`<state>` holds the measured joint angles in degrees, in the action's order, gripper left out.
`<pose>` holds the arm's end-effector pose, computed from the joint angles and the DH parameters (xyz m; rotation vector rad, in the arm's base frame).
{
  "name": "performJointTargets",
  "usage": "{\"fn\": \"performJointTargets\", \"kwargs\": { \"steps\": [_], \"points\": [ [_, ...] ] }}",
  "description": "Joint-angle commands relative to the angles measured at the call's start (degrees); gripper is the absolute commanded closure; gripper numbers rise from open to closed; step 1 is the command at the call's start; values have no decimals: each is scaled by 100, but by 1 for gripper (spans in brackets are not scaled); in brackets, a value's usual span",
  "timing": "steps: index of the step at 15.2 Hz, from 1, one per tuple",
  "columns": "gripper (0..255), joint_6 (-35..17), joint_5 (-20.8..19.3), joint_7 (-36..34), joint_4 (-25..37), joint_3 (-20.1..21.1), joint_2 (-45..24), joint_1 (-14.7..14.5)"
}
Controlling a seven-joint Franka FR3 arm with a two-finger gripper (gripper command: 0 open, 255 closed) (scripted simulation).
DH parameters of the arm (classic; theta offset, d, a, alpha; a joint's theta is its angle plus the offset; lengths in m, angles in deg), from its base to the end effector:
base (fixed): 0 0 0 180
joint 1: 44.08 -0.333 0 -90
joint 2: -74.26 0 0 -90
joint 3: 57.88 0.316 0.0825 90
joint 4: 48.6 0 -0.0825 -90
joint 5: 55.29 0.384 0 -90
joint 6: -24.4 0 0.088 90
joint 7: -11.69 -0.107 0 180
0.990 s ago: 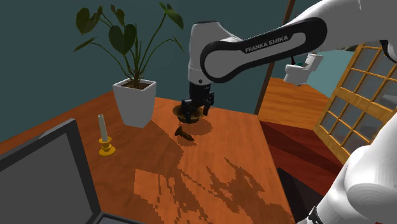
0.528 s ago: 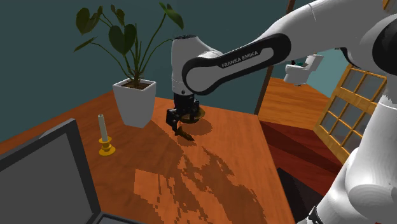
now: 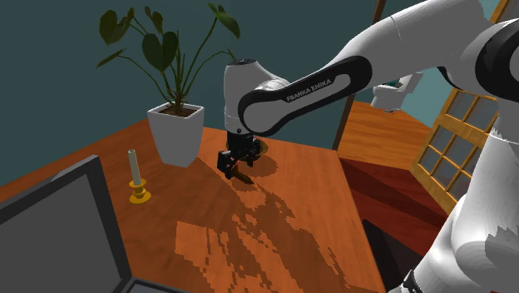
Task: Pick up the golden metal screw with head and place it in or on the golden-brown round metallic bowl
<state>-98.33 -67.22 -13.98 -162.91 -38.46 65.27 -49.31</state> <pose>0.5366 0.2310 0.3879 3.0266 0.1379 0.0815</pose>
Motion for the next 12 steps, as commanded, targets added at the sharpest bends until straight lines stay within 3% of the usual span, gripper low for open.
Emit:
{"fn": "performJointTargets", "kwargs": {
  "steps": [1,4,5,12],
  "points": [
    [0,-8,-1,-1,-6,0,-1,0],
    [0,-7,-1,-1,-5,0,-1,0],
    [255,-7,-1,-1,-5,0,-1,0],
    [255,-9,-1,1,-6,-1,-1,1]
  ]
}}
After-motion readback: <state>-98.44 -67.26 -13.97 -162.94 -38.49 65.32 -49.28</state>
